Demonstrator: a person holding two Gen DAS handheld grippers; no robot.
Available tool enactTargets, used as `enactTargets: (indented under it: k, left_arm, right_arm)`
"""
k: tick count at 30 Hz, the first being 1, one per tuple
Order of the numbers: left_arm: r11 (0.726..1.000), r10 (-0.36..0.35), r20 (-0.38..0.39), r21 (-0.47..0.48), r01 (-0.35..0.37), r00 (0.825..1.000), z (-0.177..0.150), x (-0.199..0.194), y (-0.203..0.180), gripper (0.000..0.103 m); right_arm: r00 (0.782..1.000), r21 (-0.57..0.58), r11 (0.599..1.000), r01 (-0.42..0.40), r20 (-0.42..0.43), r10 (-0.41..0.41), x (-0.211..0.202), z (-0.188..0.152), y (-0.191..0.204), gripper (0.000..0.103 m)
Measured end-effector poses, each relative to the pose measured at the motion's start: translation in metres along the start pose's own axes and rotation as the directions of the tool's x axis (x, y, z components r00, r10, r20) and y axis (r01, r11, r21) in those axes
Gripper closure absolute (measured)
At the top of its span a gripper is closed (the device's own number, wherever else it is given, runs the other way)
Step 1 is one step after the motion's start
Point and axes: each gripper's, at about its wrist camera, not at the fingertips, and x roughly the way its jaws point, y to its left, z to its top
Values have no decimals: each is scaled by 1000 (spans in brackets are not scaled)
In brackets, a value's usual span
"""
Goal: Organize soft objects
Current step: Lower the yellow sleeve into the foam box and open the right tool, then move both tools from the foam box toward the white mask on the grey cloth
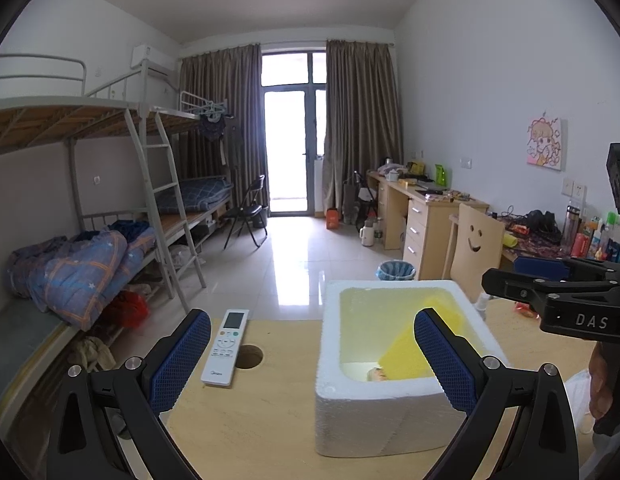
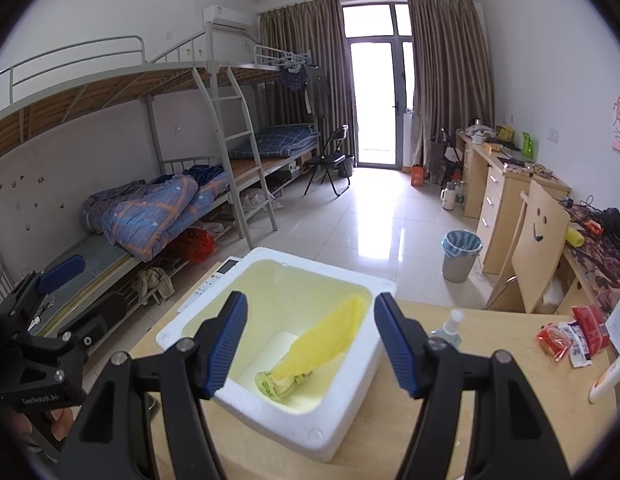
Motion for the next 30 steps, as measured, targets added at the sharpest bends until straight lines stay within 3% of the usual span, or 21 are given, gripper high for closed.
enactTargets:
  k: [9, 12, 17, 19, 23, 30]
  left_arm:
    - [999, -35, 42, 13, 34, 999, -6, -40, -21, 1]
    - [999, -43, 52, 8, 43, 998, -7, -54, -25, 1]
    - [1000, -28, 73, -3, 29, 997, -10, -80, -31, 1]
    - [1000, -30, 85, -5, 31, 996, -12, -93, -35, 1]
    - [1000, -16, 104, 20, 14, 994, -23, -114, -44, 1]
    - [999, -46, 109, -2, 46, 993, -40, -146, -53, 1]
  right_arm:
    - [999, 8, 1000, 11, 47, -12, -44, -18, -7, 32]
    - [997, 6, 1000, 13, 77, -14, -66, -31, -7, 19]
    - [994, 20, 1000, 2, 114, -5, -95, -45, -8, 10]
    - [991, 18, 1000, 4, 135, -7, -108, -53, -8, 0]
    - [983, 1, 1000, 0, 184, 0, -131, -69, -1, 0]
    - [979, 4, 1000, -5, 202, 5, -156, -90, 0, 0]
